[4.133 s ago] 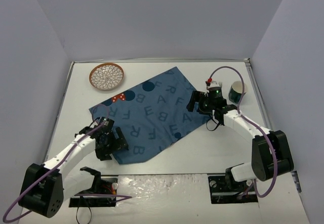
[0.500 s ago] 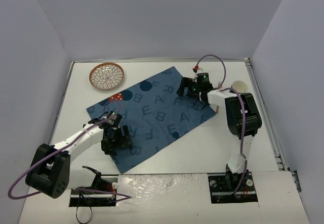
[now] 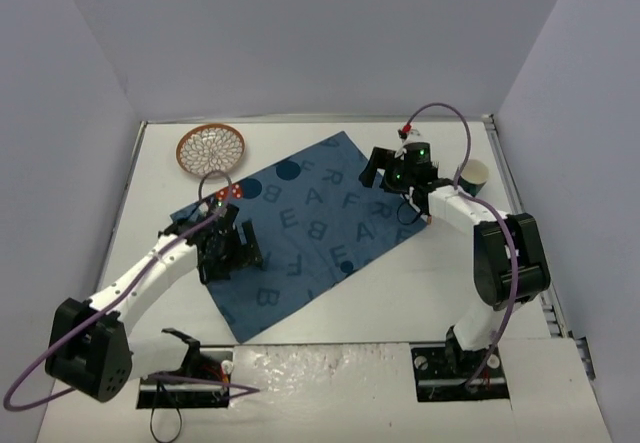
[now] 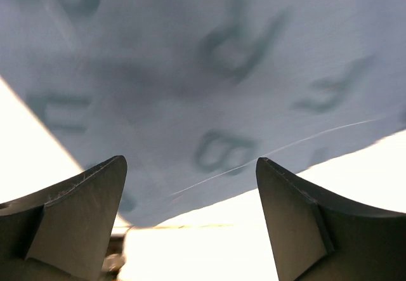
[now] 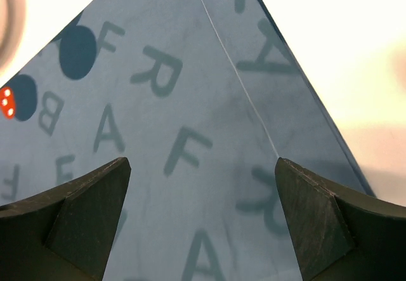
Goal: Set the dinner table for one person
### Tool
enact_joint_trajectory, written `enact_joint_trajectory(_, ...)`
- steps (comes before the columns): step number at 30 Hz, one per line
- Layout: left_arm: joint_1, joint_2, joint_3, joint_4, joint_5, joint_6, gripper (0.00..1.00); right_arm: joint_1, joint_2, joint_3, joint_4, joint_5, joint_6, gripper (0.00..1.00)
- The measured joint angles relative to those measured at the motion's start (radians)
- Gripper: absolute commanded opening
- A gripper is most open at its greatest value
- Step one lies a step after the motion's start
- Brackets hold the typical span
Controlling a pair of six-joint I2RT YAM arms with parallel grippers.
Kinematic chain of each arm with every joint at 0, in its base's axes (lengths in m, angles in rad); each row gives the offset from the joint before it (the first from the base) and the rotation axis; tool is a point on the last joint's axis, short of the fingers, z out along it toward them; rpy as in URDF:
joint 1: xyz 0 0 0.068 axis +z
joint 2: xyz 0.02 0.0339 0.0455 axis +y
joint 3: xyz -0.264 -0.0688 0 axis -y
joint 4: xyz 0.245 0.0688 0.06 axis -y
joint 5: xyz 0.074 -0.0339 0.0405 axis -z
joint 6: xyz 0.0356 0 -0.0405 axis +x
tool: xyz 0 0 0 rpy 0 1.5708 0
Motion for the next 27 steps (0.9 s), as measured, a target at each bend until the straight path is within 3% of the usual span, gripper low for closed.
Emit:
enact_joint_trajectory(4, 0.0, 0.062, 0.042, 0.064, 0.007, 0.007, 0.79, -0.009, -0.102, -0.114, 0.006, 0.005, 0.048, 0.95)
enact_joint_trajectory(9, 0.0, 0.154, -0.042, 0.117, 0.031, 0.006, 0.78, -0.044, -0.135, -0.247, -0.012, 0.0, 0.084, 0.95)
enact_joint_trajectory(16, 0.0, 0.114, -0.139, 0.151, 0.039, -0.009, 0.78, -0.133, -0.136, -0.327, 0.008, -0.014, 0.103, 0.95)
enact_joint_trajectory(27, 0.007, 0.093, -0.16, 0.171, 0.036, -0.021, 0.78, -0.196, -0.13, -0.362, 0.083, -0.022, 0.109, 0.94)
